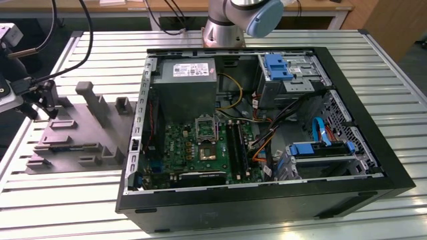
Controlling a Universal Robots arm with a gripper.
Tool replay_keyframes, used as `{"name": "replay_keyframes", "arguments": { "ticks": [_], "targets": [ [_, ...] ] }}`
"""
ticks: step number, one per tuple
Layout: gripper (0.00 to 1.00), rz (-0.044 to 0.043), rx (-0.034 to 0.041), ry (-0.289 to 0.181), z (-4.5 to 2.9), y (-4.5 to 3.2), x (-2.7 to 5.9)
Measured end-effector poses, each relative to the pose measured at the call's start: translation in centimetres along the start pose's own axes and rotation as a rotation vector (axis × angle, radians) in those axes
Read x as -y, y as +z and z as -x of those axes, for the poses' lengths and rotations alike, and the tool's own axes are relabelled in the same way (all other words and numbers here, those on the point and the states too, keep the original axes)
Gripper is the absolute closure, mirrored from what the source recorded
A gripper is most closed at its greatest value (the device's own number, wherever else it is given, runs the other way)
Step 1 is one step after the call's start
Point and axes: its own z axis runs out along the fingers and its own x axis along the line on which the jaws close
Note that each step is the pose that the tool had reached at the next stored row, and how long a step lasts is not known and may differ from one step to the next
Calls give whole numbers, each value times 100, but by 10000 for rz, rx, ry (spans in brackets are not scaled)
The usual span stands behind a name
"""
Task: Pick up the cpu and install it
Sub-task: 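Pick up the cpu and move it towards the insertion slot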
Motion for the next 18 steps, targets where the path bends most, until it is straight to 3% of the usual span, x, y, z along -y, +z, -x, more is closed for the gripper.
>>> {"name": "replay_keyframes", "arguments": {
  "ticks": [18],
  "targets": [
    [53, 0, 1, 0, 0, -56, -3]
  ]
}}
